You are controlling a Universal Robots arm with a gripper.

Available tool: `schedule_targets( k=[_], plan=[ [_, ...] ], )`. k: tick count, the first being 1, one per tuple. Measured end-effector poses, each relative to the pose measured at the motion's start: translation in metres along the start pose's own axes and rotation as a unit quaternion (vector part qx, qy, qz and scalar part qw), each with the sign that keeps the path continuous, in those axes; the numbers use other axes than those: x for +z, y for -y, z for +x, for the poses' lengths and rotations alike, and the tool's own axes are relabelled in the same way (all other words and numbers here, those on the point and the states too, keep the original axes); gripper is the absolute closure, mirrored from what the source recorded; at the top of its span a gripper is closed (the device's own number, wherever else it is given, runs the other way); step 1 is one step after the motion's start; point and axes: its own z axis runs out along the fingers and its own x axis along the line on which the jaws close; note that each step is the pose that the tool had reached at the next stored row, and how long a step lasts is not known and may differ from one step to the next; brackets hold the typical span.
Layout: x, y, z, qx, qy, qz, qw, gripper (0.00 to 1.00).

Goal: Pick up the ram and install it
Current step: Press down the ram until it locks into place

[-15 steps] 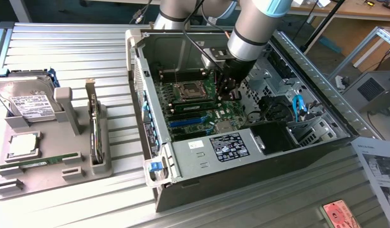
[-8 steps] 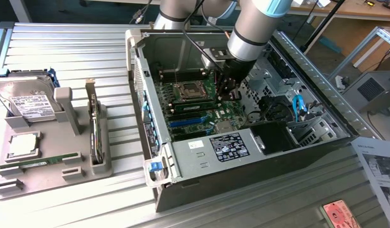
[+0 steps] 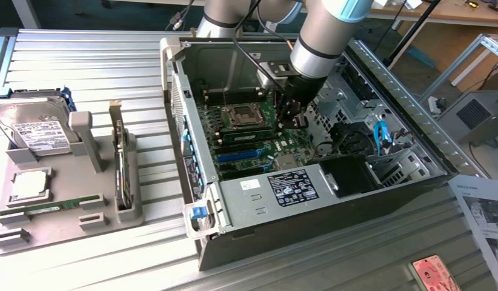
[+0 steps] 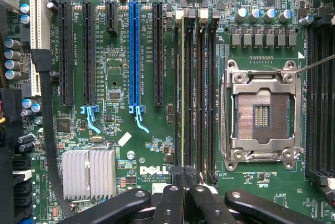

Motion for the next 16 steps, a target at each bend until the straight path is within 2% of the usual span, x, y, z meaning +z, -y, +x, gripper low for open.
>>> schedule_targets(
  k=[10, 11, 16],
  plan=[
    [0.0007, 0.0000, 0.000, 0.000, 0.0002, 0.0002, 1.0000, 0.89],
    [-0.0008, 0.0000, 0.000, 0.000, 0.0009, 0.0003, 1.0000, 0.89],
    [-0.0125, -0.0002, 0.000, 0.000, 0.0001, 0.0002, 1.0000, 0.89]
  ],
)
